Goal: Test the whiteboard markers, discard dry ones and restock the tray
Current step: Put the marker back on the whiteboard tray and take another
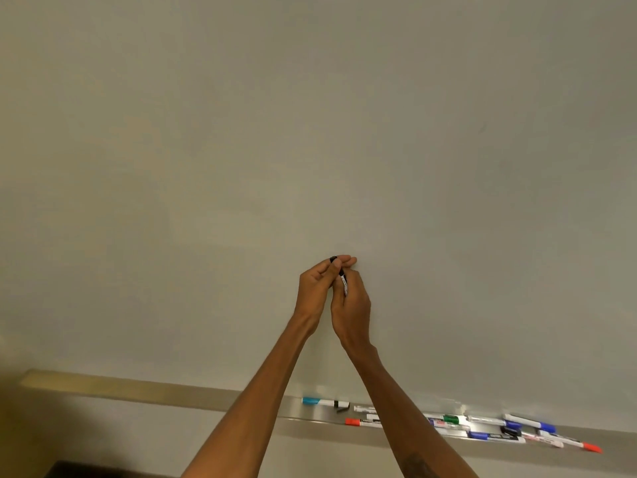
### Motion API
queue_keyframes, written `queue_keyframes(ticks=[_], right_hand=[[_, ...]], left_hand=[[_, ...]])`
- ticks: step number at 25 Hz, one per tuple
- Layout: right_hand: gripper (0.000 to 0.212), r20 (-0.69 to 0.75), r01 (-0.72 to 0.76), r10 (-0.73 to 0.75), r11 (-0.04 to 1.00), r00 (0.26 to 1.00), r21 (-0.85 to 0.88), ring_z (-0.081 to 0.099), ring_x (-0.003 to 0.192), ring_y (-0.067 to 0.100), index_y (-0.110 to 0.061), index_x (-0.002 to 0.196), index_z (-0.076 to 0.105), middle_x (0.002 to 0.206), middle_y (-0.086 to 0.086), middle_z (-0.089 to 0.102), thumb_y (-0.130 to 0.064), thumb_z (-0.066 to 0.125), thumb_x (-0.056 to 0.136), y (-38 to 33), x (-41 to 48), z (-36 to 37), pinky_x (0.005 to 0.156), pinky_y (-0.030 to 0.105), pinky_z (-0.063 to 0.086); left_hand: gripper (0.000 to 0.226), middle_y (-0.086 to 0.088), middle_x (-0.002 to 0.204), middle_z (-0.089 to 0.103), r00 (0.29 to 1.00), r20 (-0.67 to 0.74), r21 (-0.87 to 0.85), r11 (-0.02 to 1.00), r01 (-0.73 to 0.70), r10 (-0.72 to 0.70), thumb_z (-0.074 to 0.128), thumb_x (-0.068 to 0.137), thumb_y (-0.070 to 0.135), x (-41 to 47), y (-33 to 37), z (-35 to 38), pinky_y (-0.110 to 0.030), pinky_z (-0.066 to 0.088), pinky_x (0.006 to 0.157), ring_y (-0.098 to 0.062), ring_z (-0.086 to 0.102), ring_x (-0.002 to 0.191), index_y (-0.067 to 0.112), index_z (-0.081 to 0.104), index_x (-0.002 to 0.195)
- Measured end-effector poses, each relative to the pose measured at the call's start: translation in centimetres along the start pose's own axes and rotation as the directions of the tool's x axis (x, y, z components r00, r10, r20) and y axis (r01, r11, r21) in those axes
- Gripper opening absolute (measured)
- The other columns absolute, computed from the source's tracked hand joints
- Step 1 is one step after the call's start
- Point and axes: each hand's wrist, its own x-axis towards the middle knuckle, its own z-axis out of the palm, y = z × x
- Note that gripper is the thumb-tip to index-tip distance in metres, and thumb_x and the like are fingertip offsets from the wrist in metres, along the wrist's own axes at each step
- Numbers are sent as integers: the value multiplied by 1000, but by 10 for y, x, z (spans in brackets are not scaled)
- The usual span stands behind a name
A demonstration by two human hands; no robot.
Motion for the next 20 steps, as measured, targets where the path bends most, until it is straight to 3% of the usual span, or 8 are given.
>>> queue_keyframes(ticks=[3,7,9,13,16,18,20], right_hand=[[33,15,6,-6,1000,1000,-29,59,104,4,-11,133,53,121,-2,64,-21,37,106,-16,15,-10,87,6,42],[32,6,32,-32,996,999,-89,65,90,13,-12,129,54,106,0,69,-26,36,106,-33,31,-24,79,28,55],[34,58,41,-37,997,998,-65,64,88,11,-12,129,55,102,-1,69,-28,35,106,-39,39,-31,79,27,54],[29,209,-1,-22,994,978,111,60,73,3,-19,115,61,87,-8,65,-30,36,106,-57,52,-49,69,21,49],[27,359,-149,24,933,933,326,48,53,-1,-19,92,60,68,-14,52,-26,38,106,-73,64,-66,53,12,37],[30,453,-207,18,905,891,371,33,48,2,-13,92,58,62,-9,42,-28,37,107,-77,65,-71,44,16,27],[31,468,-222,11,890,883,399,30,49,6,-13,95,59,62,-6,39,-32,38,106,-76,61,-70,44,19,24]], left_hand=[[28,-5,109,75,998,42,42,998,-50,48,50,103,24,9,22,9,-35,51,100,-19,67,110,8,74,106],[32,-5,106,75,995,47,36,995,-90,88,47,104,25,14,43,19,-32,52,96,-19,68,107,25,77,92],[32,-5,107,75,993,44,17,994,-106,106,45,104,26,16,49,20,-31,53,95,-19,68,108,21,75,95],[32,-6,108,75,987,60,-6,989,-148,148,44,104,27,20,60,23,-31,54,93,-21,68,107,20,74,95],[29,-9,105,75,986,54,-69,986,-152,155,44,103,30,25,70,27,-35,54,92,-24,68,104,19,69,93],[28,-8,95,76,991,0,-222,967,-128,131,41,105,29,32,83,30,-34,54,92,-23,70,100,14,61,93],[28,-8,91,75,987,-35,-298,941,-162,159,37,106,28,41,101,30,-37,53,96,-26,71,98,11,57,93]])
